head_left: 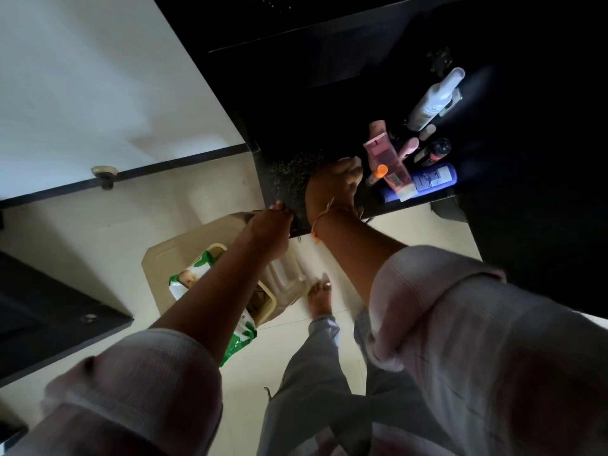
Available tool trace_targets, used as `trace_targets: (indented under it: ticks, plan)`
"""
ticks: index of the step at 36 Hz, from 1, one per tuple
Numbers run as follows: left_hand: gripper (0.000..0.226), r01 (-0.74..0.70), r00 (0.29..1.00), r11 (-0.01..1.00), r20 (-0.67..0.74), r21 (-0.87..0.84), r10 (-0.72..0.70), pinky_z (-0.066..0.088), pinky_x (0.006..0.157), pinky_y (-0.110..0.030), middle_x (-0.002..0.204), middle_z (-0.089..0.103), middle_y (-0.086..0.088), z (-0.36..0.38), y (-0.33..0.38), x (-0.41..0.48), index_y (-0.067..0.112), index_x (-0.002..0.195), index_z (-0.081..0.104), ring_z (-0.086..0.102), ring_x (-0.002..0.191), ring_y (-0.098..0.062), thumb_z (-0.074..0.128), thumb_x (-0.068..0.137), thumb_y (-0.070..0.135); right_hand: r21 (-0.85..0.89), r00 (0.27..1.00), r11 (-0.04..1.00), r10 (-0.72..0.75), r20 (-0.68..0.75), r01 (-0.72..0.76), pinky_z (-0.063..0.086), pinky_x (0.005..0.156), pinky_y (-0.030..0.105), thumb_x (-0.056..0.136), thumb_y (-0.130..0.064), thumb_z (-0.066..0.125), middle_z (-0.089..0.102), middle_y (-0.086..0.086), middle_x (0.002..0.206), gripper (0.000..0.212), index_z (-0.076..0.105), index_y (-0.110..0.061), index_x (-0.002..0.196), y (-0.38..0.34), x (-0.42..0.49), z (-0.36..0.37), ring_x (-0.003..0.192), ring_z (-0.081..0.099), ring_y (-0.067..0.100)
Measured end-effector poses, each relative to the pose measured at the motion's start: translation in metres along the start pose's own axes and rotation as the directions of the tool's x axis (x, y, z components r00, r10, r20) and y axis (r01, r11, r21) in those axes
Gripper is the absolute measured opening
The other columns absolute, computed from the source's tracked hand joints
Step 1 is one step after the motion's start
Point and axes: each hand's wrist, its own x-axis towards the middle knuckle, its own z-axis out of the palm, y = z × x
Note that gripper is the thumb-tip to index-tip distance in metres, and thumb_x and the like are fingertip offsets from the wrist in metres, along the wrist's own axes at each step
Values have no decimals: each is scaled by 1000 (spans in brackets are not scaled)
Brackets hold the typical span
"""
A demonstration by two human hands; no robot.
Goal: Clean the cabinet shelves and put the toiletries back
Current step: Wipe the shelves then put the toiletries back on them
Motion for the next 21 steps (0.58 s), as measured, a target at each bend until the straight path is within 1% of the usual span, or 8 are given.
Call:
trace_targets:
  ticks: [1, 4, 6, 9, 14, 18, 20, 21]
  plan:
    - [60, 1, 1000, 1000, 0, -3, -1, 34, 108, -36, 160, 13, -15, 0, 0, 0, 9, 152, 22, 29, 142, -31, 48, 99, 12, -65, 1000, 998, 9, -5, -10, 35, 107, 55, 78, 29, 20, 20, 46, 143, 62, 16, 24, 139, 2, -1, 11, 131, 29, 59]
    - [61, 16, 1000, 1000, 2, -20, -16, 35, 108, -35, 160, 14, -14, 0, 0, -1, 11, 153, 20, 31, 141, -31, 48, 98, 10, -165, 998, 984, -68, 16, 70, 35, 106, 57, 93, 4, 32, 32, 45, 138, 47, 29, 20, 138, 10, -10, 37, 127, 36, 58]
    - [62, 15, 1000, 999, -4, -35, -15, 35, 109, -36, 160, 15, -15, 3, 0, -1, 11, 152, 22, 31, 141, -33, 50, 97, 7, -249, 978, 960, -166, -126, 131, 33, 106, 59, 97, -6, 37, 33, 45, 137, 50, 26, 22, 136, 16, -23, 55, 128, 35, 58]
    - [63, 14, 1000, 999, -3, -40, -14, 31, 112, -38, 159, 15, -18, 7, 1, -1, 9, 152, 20, 28, 142, -34, 51, 96, 6, -150, 961, 968, -227, -160, 203, 30, 108, 59, 98, -15, 38, 30, 46, 138, 58, 18, 23, 137, 31, -47, 67, 129, 33, 58]
    - [64, 5, 1000, 1000, -11, -27, -6, 32, 112, -37, 159, 17, -17, 7, 1, 0, 9, 152, 21, 27, 143, -33, 51, 96, 7, -308, 934, 915, -321, -157, 263, 36, 105, 57, 95, -12, 27, 40, 44, 133, 51, 33, 23, 132, 36, -44, 52, 126, 39, 55]
    - [61, 2, 1000, 1000, -7, -10, -2, 31, 112, -36, 160, 14, -16, 3, 1, 0, 10, 152, 22, 25, 144, -32, 50, 97, 8, -382, 931, 895, -317, -181, 230, 37, 106, 54, 91, -4, 22, 41, 42, 134, 51, 33, 23, 133, 26, -17, 35, 128, 40, 53]
    - [60, -6, 1000, 1000, -7, -5, 6, 30, 113, -36, 160, 13, -17, 2, 1, 0, 10, 151, 23, 25, 144, -32, 50, 97, 8, -428, 902, 862, -383, -199, 272, 39, 106, 54, 91, -2, 28, 40, 42, 135, 49, 33, 21, 134, 24, 5, 30, 127, 40, 53]
    - [60, -8, 1000, 1000, -5, -3, 8, 29, 113, -36, 160, 13, -18, 2, 1, 0, 10, 151, 24, 26, 144, -33, 50, 97, 8, -414, 900, 863, -393, -189, 290, 40, 105, 54, 92, -4, 40, 41, 42, 134, 49, 35, 20, 134, 22, 15, 24, 127, 41, 53]
